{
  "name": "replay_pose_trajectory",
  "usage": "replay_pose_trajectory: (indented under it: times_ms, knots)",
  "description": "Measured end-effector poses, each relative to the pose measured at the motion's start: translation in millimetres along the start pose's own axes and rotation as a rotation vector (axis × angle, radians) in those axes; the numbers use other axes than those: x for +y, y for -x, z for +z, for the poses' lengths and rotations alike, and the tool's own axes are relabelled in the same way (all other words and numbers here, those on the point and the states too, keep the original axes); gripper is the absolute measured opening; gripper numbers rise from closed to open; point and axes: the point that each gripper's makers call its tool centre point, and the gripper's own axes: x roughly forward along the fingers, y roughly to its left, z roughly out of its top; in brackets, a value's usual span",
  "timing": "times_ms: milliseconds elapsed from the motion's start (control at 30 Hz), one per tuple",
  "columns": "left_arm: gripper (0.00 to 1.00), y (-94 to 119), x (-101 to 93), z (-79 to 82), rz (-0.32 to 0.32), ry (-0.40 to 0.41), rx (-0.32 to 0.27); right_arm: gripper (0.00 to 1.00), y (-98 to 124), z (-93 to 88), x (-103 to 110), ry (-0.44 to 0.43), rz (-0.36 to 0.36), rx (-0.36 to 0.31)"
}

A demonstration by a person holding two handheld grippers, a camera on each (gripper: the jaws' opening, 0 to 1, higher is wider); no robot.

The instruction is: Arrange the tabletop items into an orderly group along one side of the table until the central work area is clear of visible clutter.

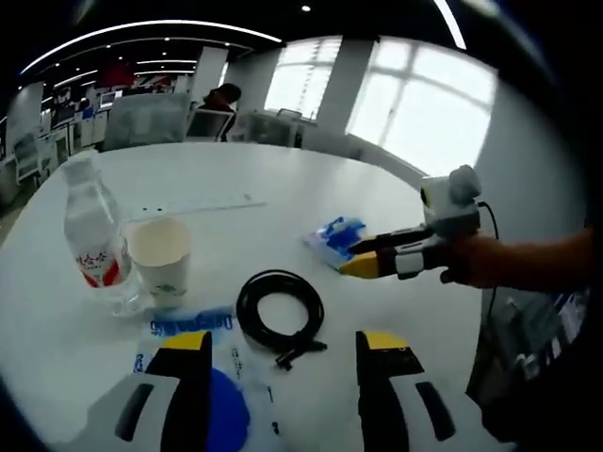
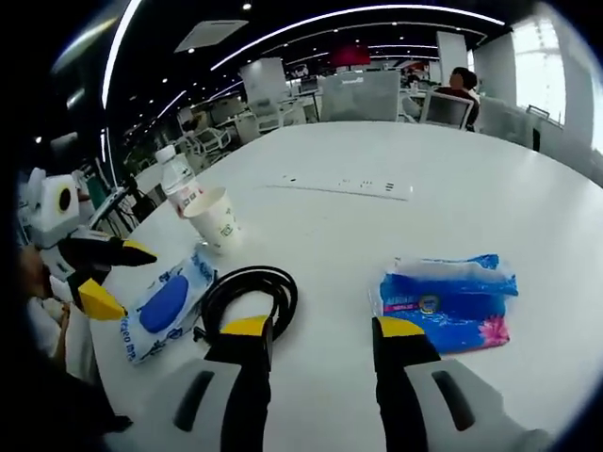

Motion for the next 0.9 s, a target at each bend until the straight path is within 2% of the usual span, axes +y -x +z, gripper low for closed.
replay_pose_trajectory:
  times_ms: [233, 567, 667, 833, 900]
  knots:
    - [0.52, -15, -2.0, -6.6, 0.0, 0.029, 0.036, 0.34, -8, -9.5, 16, -0.045, 0.016, 0.025]
    - [0.44, -34, 0.5, -17.4, -0.008, 0.112, 0.053, 0.3, -23, -20.2, 21, -0.105, 0.028, 0.049]
    - [0.44, -42, 1.8, -20.7, -0.009, 0.139, 0.063, 0.29, -24, -19.3, 21, -0.124, 0.02, 0.04]
    - [0.37, -50, 5.5, -21.7, 0.0, 0.182, 0.059, 0.27, -29, -17.0, 23, -0.155, 0.03, 0.03]
    - [0.35, -54, 6.6, -23.1, 0.002, 0.2, 0.065, 0.22, -30, -17.2, 27, -0.162, 0.037, 0.027]
